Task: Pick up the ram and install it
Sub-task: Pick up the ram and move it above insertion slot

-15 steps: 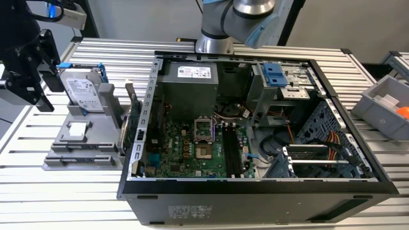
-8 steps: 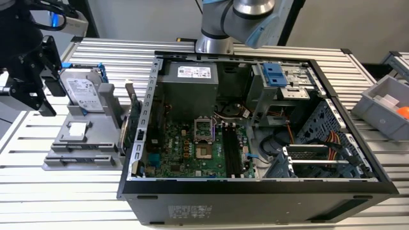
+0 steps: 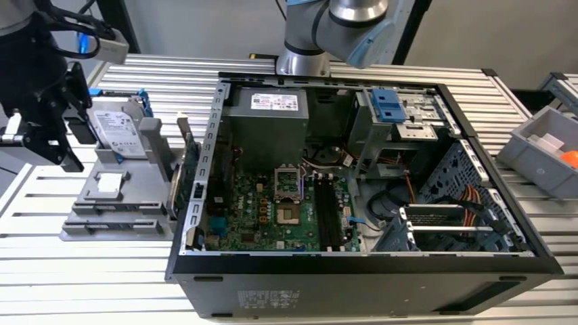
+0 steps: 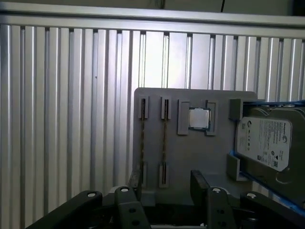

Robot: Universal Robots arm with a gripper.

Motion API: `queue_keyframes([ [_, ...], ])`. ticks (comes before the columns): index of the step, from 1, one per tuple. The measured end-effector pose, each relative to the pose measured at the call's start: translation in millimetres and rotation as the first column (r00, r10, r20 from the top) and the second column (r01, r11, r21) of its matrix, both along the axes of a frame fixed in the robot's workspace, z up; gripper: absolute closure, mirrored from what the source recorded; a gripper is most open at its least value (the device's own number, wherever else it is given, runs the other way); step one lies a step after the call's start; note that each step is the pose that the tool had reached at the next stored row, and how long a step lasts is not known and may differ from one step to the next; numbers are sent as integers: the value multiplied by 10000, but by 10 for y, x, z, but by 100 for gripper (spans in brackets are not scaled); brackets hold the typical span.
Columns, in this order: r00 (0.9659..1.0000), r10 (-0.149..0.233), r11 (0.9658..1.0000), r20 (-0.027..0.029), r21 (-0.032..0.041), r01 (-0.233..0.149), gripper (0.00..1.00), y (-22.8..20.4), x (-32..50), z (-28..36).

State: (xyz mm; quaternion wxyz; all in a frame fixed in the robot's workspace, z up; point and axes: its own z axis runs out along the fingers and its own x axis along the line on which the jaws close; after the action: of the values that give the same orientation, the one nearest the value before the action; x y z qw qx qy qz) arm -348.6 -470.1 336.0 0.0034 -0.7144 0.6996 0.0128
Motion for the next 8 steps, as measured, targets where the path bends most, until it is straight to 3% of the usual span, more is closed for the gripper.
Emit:
queue_keyframes([
  [8, 10000, 0, 10000, 0, 0, 0, 0, -2, 0, -49],
])
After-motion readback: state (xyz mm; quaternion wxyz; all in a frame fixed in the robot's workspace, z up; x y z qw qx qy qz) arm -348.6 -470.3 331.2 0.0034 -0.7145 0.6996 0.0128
